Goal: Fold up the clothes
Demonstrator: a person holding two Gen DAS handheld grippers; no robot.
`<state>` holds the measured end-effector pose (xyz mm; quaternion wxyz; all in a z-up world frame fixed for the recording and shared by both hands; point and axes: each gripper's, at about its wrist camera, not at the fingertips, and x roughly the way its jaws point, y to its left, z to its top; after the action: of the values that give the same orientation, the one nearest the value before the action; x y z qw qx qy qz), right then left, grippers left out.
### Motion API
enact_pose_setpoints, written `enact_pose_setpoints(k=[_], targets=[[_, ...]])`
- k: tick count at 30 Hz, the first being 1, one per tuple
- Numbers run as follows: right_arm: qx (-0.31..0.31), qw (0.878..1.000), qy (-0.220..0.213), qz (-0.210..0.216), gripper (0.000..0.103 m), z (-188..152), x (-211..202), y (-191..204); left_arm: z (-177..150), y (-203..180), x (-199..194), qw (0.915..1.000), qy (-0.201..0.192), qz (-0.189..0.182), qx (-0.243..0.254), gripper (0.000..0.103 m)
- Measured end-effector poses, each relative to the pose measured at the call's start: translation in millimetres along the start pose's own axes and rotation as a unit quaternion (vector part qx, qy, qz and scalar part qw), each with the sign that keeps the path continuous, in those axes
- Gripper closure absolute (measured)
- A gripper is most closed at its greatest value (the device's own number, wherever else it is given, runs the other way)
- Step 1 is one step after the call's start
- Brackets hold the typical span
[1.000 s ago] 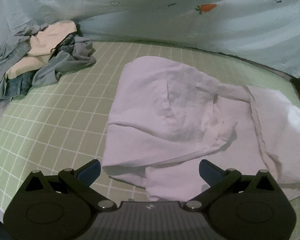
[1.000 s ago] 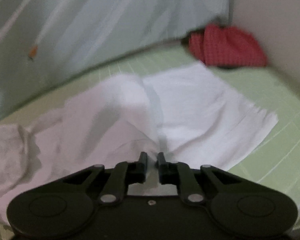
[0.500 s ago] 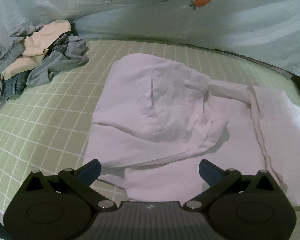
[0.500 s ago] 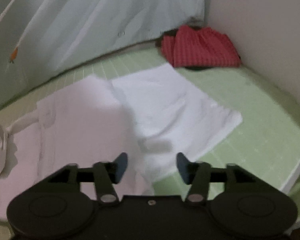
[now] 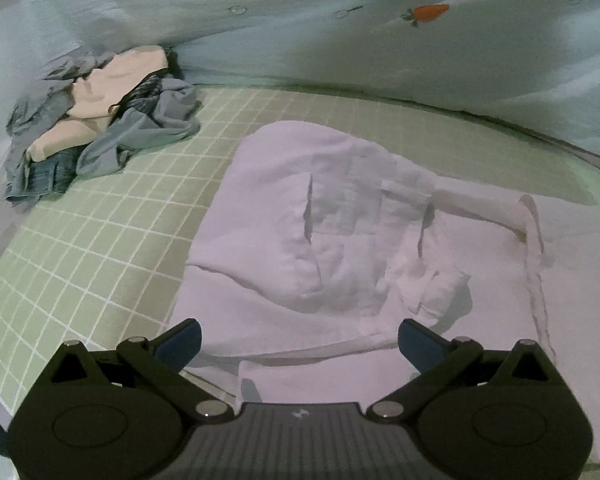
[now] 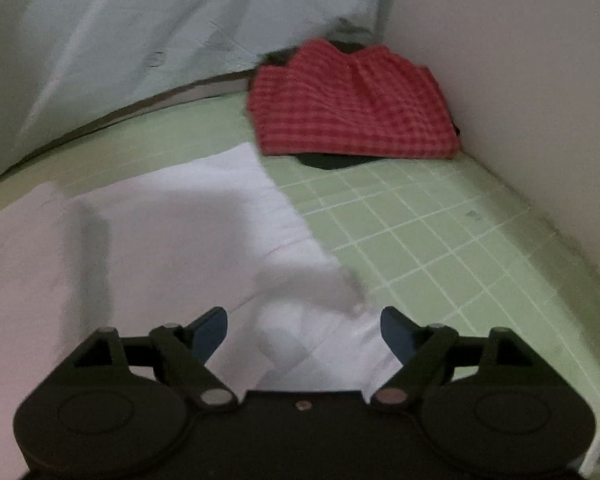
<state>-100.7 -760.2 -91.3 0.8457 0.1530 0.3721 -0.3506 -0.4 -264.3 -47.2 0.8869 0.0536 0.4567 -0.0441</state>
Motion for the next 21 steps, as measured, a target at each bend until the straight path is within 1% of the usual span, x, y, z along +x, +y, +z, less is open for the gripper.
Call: enact_pose_setpoints(k=[2, 5, 6, 7, 8, 9, 10, 11, 12, 16, 19, 21], targets=[[0.012, 1.0, 0.013, 0.01, 0.019, 3.7, 14.4, -6.7, 1.7, -4.1, 0.9, 1.0, 0.002, 0.009, -0.001, 0.0], [0.017, 1.0, 0.013, 0.008, 0.026, 1.4, 20.7, -8.2, 2.3, -8.9, 1.3, 0.9999, 0.004, 0.016, -0.002, 0.0], [0.014, 1.0, 0.01, 0.005, 0.036, 0.9, 20.1, -7.9, 2.5, -9.9, 2.3, 0.9999, 0.006, 0.014, -0.002, 0.0], [0.007, 1.0, 0.006, 0.001, 0.058, 0.8, 18.5, -7.7, 1.8, -12.0, 3.8, 0.9999, 0.008, 0.011, -0.002, 0.0], [-0.003, 1.0, 0.005, 0.001, 0.071, 1.0, 17.2, -7.8, 1.1, -14.2, 5.2, 0.9999, 0.01, 0.007, -0.002, 0.0], [-0.013, 1.0, 0.005, 0.002, 0.087, 1.3, 16.2, -8.0, 0.3, -16.2, 6.7, 0.9999, 0.013, 0.004, -0.001, 0.0], [-0.009, 1.0, 0.007, 0.009, 0.091, 2.4, 15.8, -10.8, -1.0, -17.3, 7.9, 0.9999, 0.014, -0.001, -0.001, 0.0], [-0.001, 1.0, 0.009, 0.018, 0.092, 3.9, 15.8, -14.3, -2.0, -18.6, 8.6, 0.9999, 0.016, -0.006, 0.0, 0.0], [0.005, 1.0, 0.01, 0.024, 0.094, 5.1, 15.1, -16.4, -2.9, -19.0, 8.1, 0.9998, 0.015, -0.011, 0.002, 0.0], [0.011, 0.999, -0.016, 0.033, 0.097, 11.1, -6.8, -10.7, -3.0, -13.4, 3.6, 0.9998, 0.003, -0.021, 0.001, 0.0], [0.016, 0.997, -0.044, 0.054, 0.098, 15.0, -34.6, 6.4, -2.3, -2.6, 1.0, 0.9996, -0.002, -0.026, -0.009, 0.0], [-0.004, 0.995, -0.065, 0.075, 0.098, 16.3, -56.5, 29.1, -2.2, 6.2, -1.2, 0.9995, -0.004, -0.029, -0.014, 0.0]])
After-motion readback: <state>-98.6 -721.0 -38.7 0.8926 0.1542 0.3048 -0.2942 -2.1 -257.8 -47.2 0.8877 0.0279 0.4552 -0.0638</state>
